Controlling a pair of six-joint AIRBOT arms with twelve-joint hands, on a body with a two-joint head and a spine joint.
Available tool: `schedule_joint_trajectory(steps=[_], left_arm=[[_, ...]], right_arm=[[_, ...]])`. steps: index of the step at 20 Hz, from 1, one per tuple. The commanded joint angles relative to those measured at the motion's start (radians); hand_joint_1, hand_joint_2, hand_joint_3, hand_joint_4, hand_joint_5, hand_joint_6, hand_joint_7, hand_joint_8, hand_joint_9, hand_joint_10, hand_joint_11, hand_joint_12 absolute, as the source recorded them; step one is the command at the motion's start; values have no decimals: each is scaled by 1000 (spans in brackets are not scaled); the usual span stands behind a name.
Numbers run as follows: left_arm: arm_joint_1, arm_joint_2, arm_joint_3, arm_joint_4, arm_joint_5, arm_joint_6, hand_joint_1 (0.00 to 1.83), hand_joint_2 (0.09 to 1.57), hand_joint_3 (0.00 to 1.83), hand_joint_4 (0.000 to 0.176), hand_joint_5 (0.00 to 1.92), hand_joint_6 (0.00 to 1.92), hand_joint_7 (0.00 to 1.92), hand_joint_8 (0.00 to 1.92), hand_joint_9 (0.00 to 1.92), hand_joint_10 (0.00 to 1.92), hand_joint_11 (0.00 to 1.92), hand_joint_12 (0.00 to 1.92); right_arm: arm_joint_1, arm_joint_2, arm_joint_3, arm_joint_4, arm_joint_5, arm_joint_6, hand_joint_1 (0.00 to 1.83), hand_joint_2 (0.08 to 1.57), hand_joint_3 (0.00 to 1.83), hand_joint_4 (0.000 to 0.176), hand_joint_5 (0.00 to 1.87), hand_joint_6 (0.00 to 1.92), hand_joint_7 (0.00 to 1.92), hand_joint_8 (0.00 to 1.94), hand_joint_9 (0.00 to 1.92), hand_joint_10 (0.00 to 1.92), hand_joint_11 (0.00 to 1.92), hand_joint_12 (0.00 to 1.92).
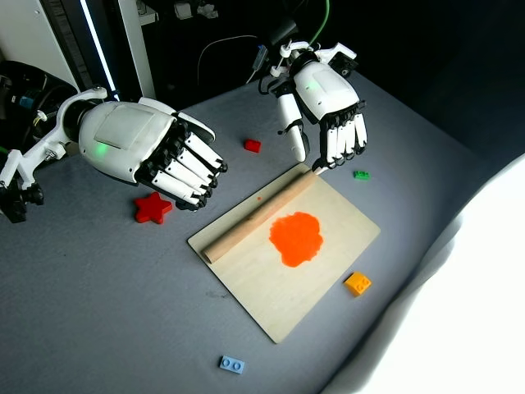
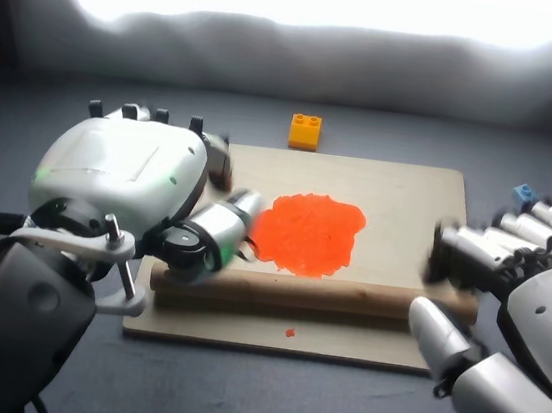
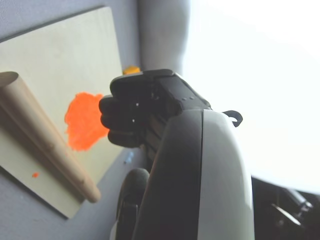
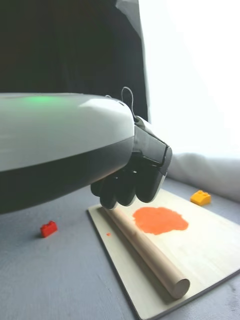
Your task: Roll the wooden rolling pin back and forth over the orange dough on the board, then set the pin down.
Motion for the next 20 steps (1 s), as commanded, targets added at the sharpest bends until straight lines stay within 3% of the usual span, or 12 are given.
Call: schedule_joint_trajectory(steps=[1, 5, 10, 20], left_arm=[[-4, 1, 4, 92, -78, -3, 0, 1364, 8, 0, 143, 10, 150, 3, 125, 26, 0, 434], [19, -15, 10, 93, -78, -16, 0, 1344, 0, 0, 17, 2, 24, 2, 7, 2, 0, 16], [85, -58, 30, 148, -79, -46, 0, 1341, 0, 0, 0, 0, 0, 0, 0, 0, 0, 0], [205, -167, 86, 163, -187, -97, 0, 1347, 2, 0, 0, 0, 0, 0, 0, 0, 0, 0]], right_arm=[[5, -1, -3, -82, 105, -3, 0, 1352, 43, 0, 83, 99, 119, 4, 28, 59, 0, 23], [-7, -10, -3, -63, 95, -12, 0, 1351, 28, 0, 30, 52, 31, 0, 0, 0, 0, 0], [-6, -52, 11, 36, 91, -10, 0, 1339, 18, 0, 2, 32, 1, 0, 0, 0, 0, 0], [41, -168, 108, 92, 55, 73, 0, 1355, 18, 0, 0, 0, 0, 0, 0, 0, 0, 0]])
